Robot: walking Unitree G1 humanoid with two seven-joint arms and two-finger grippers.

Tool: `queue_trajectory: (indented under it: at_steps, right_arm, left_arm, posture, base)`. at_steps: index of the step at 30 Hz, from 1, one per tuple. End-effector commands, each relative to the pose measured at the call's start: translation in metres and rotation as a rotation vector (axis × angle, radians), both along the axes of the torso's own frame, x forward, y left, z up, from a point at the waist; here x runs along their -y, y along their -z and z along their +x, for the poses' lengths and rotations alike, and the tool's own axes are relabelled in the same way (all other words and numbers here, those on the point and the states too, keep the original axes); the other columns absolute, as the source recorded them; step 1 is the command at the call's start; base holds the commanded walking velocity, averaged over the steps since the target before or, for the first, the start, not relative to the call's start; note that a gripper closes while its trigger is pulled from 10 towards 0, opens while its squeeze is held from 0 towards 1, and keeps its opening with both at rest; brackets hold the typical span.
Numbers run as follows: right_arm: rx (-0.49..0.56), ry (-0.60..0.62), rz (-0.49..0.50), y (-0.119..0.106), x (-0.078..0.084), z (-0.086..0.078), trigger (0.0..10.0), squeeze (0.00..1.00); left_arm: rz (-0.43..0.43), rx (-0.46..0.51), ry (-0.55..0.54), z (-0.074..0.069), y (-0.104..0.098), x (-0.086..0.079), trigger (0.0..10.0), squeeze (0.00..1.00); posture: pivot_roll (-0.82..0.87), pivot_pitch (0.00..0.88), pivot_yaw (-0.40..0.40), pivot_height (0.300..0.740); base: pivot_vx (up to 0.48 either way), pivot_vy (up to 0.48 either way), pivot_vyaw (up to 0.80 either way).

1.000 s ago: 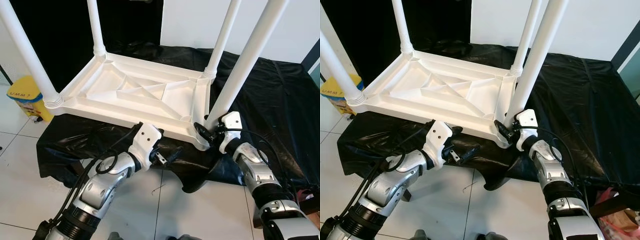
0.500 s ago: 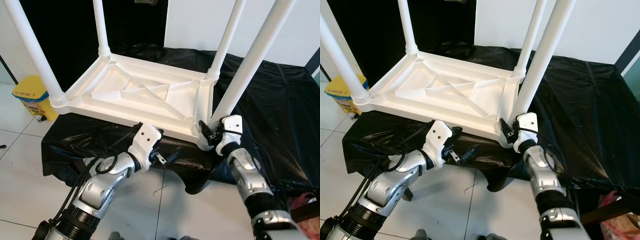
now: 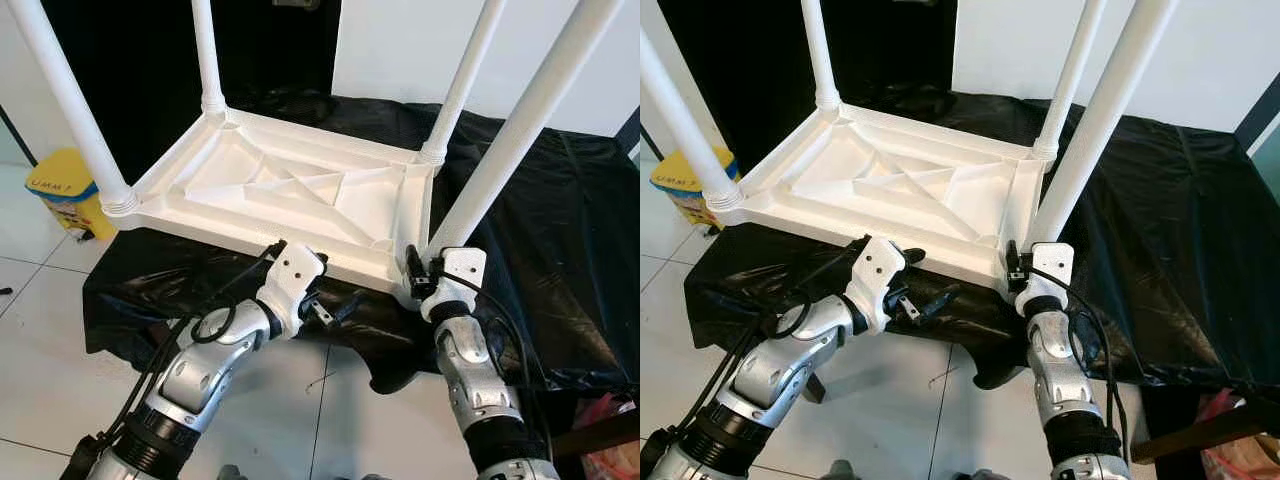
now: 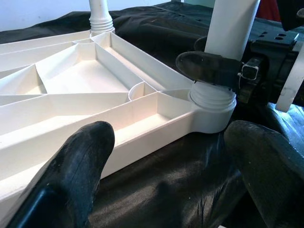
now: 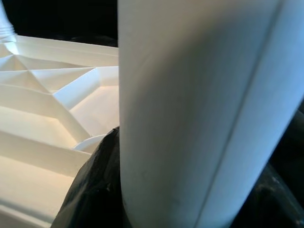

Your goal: Building children table

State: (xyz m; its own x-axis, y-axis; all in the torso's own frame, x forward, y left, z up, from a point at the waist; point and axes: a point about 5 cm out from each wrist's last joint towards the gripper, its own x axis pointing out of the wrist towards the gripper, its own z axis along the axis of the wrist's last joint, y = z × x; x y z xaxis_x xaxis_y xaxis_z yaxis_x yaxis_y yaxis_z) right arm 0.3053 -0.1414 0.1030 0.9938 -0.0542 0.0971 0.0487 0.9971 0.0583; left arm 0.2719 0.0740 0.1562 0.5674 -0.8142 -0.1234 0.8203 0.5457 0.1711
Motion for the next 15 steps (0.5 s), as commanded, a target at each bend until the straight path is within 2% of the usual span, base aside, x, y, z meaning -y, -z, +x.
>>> queue_trajectory:
  at_steps: [1, 8, 9, 12, 15]
  right_arm:
    - [-0.166, 0.042, 0.002, 0.032, 0.002, -0.012, 10.0, 0.00]
    - [-0.134, 0.027, -0.011, 0.025, -0.003, -0.014, 10.0, 0.00]
    - [-0.109, -0.013, 0.004, 0.022, -0.004, -0.014, 10.0, 1.00]
    - [-0.047, -0.086, 0.022, 0.013, -0.003, -0.015, 10.0, 1.00]
    - [-0.034, -0.117, 0.014, 0.011, 0.000, -0.015, 10.0, 1.00]
  left_arm:
    - [0.010, -0.007, 0.077, -0.005, 0.001, 0.005, 10.0, 0.00]
    - [0.014, -0.003, 0.075, -0.005, 0.002, 0.006, 10.0, 0.00]
    - [0.014, -0.001, 0.076, -0.005, 0.002, 0.006, 10.0, 0.00]
    - [0.014, 0.003, 0.074, -0.005, 0.001, 0.005, 10.0, 0.00]
    - [0.015, 0.005, 0.070, -0.004, 0.000, 0.004, 10.0, 0.00]
  posture:
    - [0.05, 0.056, -0.100, 0.740]
    - [0.06, 0.048, -0.102, 0.740]
    - [0.06, 0.045, -0.098, 0.740]
    - [0.06, 0.044, -0.097, 0.740]
    - [0.06, 0.043, -0.098, 0.740]
  base:
    - [0.000, 0.000, 0.00]
    - [0.000, 0.000, 0.00]
    - [0.000, 0.000, 0.00]
    - [0.000, 0.000, 0.00]
    - [0.000, 0.000, 0.00]
